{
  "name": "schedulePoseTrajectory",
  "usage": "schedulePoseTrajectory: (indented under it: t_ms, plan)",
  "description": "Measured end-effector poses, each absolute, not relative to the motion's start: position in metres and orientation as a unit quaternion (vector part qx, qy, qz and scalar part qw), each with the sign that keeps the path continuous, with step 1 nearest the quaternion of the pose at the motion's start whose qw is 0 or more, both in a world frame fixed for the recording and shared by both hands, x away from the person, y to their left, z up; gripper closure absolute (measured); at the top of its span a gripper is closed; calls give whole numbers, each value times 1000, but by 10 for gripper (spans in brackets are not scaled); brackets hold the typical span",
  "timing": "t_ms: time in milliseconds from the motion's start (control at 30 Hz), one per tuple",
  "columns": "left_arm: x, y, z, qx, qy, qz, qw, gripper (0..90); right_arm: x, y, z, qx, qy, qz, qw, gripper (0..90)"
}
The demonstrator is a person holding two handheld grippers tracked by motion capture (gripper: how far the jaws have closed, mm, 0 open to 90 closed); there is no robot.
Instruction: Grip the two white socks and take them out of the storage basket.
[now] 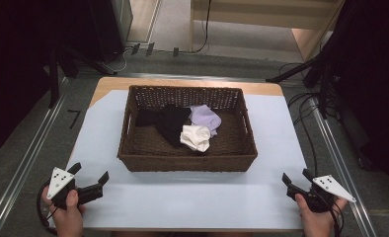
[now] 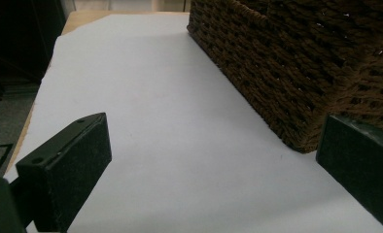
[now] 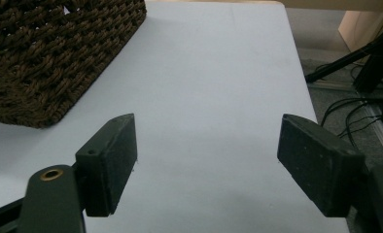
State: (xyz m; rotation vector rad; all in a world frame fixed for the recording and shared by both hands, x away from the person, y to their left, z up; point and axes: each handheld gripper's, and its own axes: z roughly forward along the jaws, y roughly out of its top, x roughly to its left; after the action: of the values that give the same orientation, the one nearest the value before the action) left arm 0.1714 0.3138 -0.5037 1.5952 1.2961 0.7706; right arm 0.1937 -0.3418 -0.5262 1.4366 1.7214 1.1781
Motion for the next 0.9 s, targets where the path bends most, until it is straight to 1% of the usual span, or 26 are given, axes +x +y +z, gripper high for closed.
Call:
schedulePoseTrajectory:
  t_ms: [167, 267, 400, 533, 633, 833, 900]
  plan:
    - [172, 316, -504, 644, 528, 303, 463, 3, 198, -342, -524, 545, 657, 437, 285, 235]
    - [172, 317, -503, 645, 528, 300, 464, 3, 203, -341, -521, 542, 678, 422, 262, 234]
    - [172, 317, -503, 644, 530, 297, 466, 3, 213, -337, -515, 524, 718, 388, 245, 233]
    - [172, 318, -504, 640, 531, 292, 473, 3, 224, -330, -505, 513, 744, 365, 222, 214]
    - [173, 319, -504, 640, 532, 290, 472, 3, 234, -323, -498, 496, 769, 340, 217, 213]
    - [173, 319, -504, 640, 531, 291, 473, 3, 252, -318, -484, 489, 785, 308, 222, 215]
    - [173, 319, -504, 640, 531, 290, 473, 3, 264, -316, -478, 482, 794, 296, 222, 219]
